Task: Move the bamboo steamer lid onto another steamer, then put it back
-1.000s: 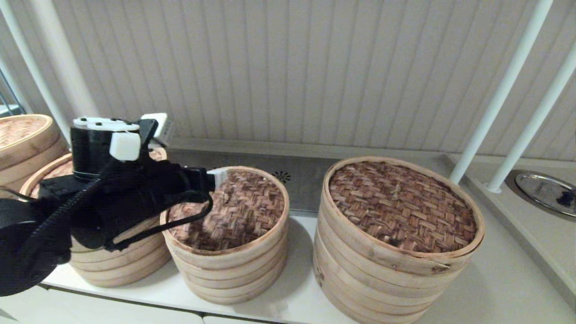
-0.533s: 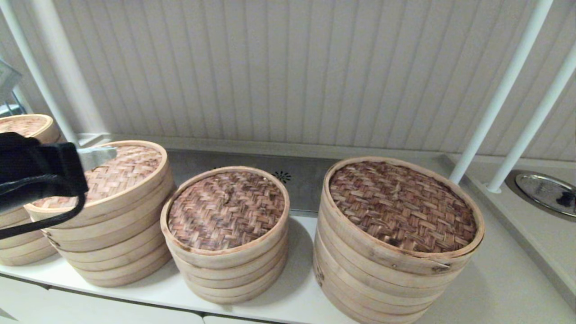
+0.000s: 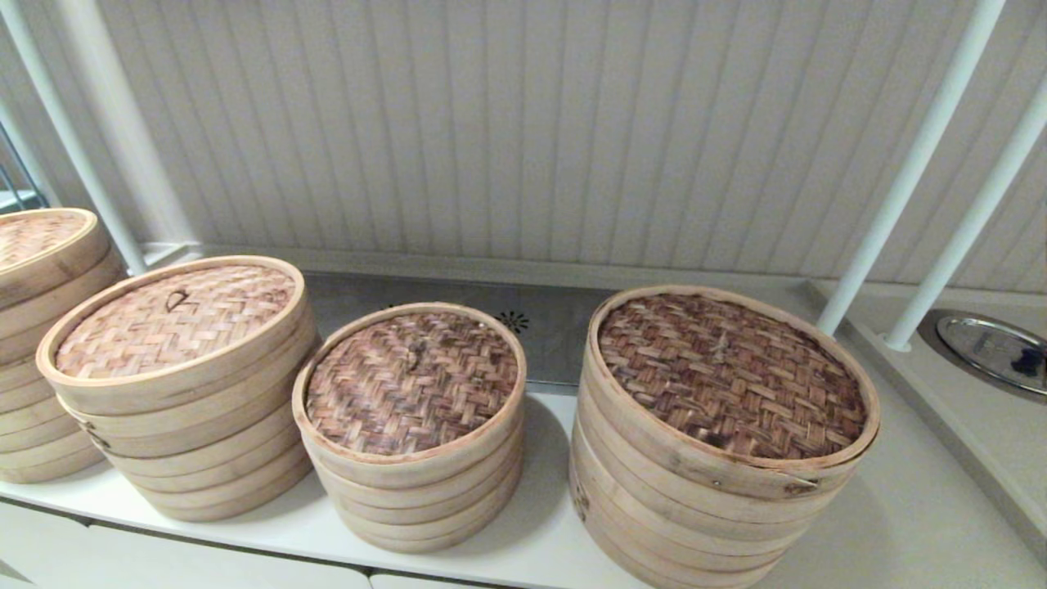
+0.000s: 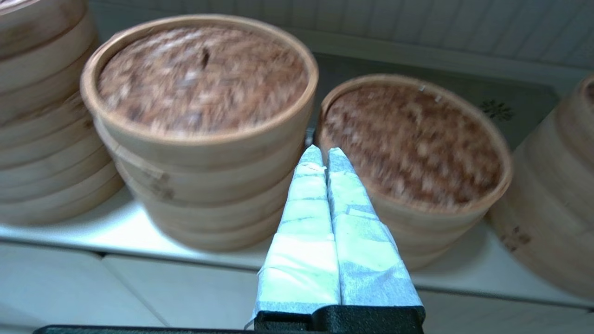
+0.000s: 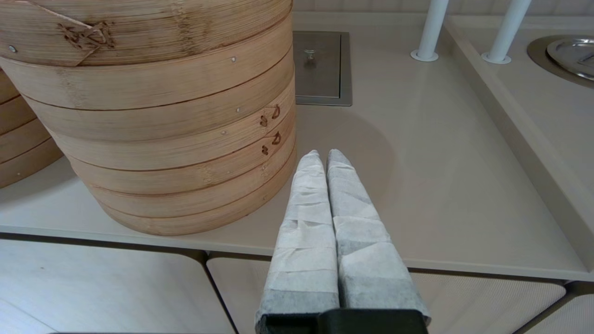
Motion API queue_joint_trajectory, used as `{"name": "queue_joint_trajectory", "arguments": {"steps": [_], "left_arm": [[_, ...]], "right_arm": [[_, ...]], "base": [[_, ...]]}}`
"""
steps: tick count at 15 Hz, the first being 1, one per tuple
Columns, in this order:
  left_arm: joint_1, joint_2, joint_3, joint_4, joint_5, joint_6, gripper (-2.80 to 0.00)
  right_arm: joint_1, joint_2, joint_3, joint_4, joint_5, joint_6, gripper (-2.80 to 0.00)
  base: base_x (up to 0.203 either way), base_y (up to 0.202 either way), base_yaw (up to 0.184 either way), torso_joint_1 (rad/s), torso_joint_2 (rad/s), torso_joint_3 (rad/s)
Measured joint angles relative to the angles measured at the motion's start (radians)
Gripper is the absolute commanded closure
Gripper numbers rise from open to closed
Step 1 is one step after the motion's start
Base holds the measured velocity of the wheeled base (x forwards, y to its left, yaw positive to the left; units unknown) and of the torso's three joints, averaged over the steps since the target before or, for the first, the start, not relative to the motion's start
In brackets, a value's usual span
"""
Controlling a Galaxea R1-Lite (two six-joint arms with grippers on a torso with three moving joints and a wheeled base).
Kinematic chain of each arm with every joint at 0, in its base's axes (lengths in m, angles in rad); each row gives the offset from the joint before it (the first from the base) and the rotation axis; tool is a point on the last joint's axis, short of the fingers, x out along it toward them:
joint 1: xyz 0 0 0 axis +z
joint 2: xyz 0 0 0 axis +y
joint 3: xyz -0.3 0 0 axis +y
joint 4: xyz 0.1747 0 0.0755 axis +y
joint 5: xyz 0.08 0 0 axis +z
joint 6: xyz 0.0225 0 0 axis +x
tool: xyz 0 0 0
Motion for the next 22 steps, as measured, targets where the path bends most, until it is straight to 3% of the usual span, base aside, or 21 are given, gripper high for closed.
{"name": "queue_joint_trajectory", "arguments": {"steps": [7, 10, 15, 19, 22], "left_arm": [[0.059, -0.355, 0.334, 0.055, -0.017, 0.058, 0.0], [0.02, -0.435, 0.386, 0.072, -0.015, 0.065, 0.0], [0.02, -0.605, 0.555, 0.068, -0.017, 0.127, 0.0], [0.022, -0.653, 0.658, -0.076, -0.005, 0.135, 0.0], [0.023, -0.659, 0.728, -0.19, 0.033, 0.18, 0.0]], "right_arm": [[0.0, 0.0, 0.0, 0.0, 0.0, 0.0, 0.0], [0.0, 0.0, 0.0, 0.0, 0.0, 0.0, 0.0], [0.0, 0.0, 0.0, 0.0, 0.0, 0.0, 0.0], [0.0, 0.0, 0.0, 0.0, 0.0, 0.0, 0.0], [0.0, 0.0, 0.0, 0.0, 0.0, 0.0, 0.0]], "base": [[0.0, 0.0, 0.0, 0.0, 0.0, 0.0], [0.0, 0.0, 0.0, 0.0, 0.0, 0.0], [0.0, 0.0, 0.0, 0.0, 0.0, 0.0], [0.0, 0.0, 0.0, 0.0, 0.0, 0.0], [0.0, 0.0, 0.0, 0.0, 0.0, 0.0]]}}
